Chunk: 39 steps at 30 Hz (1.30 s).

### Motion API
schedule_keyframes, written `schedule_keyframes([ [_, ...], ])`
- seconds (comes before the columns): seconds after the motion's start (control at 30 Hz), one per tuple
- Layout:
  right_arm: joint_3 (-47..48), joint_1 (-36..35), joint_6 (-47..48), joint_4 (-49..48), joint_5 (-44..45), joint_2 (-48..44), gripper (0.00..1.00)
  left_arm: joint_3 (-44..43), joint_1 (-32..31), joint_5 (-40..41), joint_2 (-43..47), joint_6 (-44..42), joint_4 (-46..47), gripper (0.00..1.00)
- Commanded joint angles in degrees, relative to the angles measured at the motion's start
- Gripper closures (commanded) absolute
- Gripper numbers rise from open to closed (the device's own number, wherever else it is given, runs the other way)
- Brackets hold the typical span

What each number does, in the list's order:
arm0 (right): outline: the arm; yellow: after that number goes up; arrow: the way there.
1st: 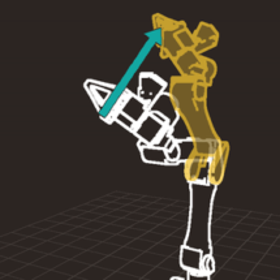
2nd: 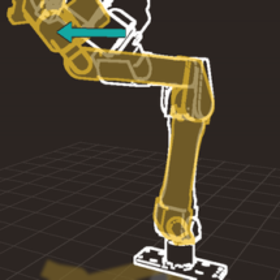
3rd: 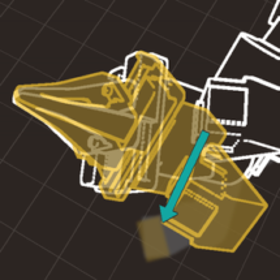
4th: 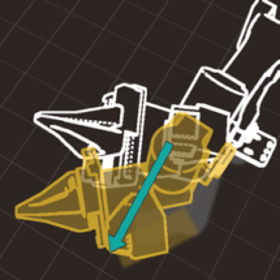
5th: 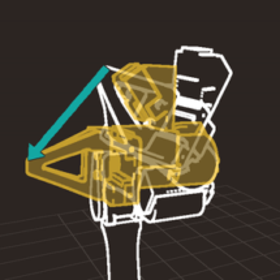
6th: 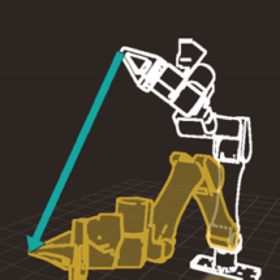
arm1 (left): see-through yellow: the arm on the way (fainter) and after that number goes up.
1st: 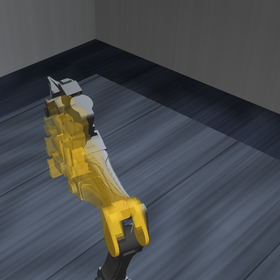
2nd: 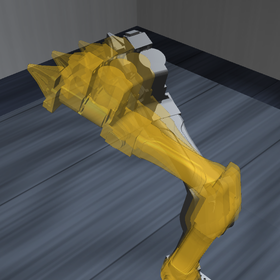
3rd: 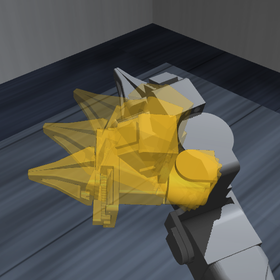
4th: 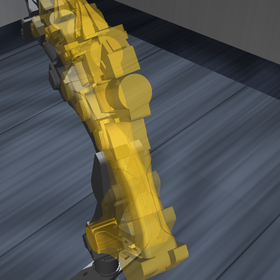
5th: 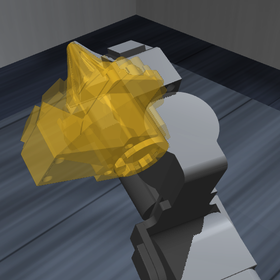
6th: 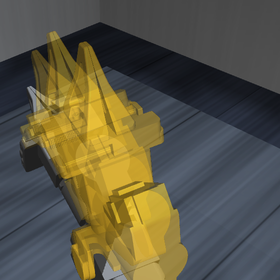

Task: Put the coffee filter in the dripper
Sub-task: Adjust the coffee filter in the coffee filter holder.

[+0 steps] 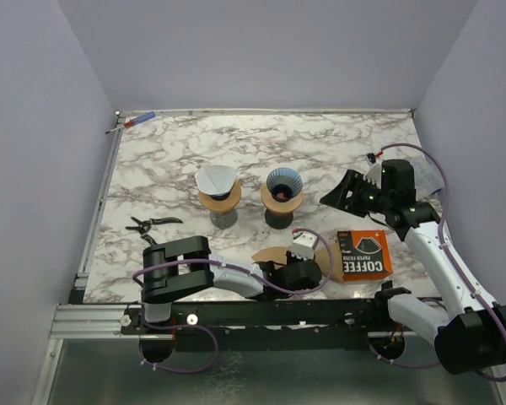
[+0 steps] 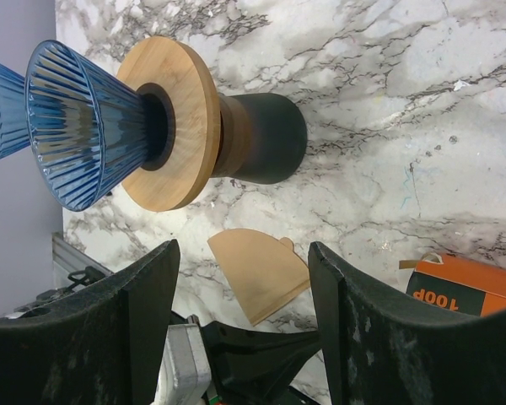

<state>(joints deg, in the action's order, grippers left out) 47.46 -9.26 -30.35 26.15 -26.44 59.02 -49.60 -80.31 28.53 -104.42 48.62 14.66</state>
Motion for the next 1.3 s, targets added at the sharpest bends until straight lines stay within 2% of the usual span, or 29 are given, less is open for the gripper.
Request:
schedule_keyframes([
  [0.0, 1.1, 0.4, 1.1, 1.6, 0.2, -0.3, 0.34, -3.4, 0.4, 0.4, -3.8, -0.1, -3.2, 1.00],
  [0.3, 1.1, 0.5, 1.3, 1.7, 0.1, -0.1, 0.33, -8.9, 1.0, 2.3, -8.0, -2.0, -4.3, 1.00],
  [0.63, 1.0, 0.5, 1.4, 1.6, 0.0, -0.1, 0.33, -11.6, 1.1, 4.2, -6.3, -5.6, -1.2, 1.00],
  [1.07, 0.9, 0.5, 1.4, 1.4, -0.1, -0.1, 0.33, -8.1, 1.1, 3.4, -0.5, -10.6, 10.4, 1.00],
  [1.2, 0.5, 0.5, 1.8, 1.2, -0.4, 0.2, 0.33, -5.1, 1.2, 3.2, 3.1, -11.6, 10.9, 0.91],
  [1.27, 0.1, 0.5, 2.0, 1.0, -1.2, 0.7, 0.32, -3.6, 1.5, 3.1, 5.2, -11.4, 10.6, 0.79],
])
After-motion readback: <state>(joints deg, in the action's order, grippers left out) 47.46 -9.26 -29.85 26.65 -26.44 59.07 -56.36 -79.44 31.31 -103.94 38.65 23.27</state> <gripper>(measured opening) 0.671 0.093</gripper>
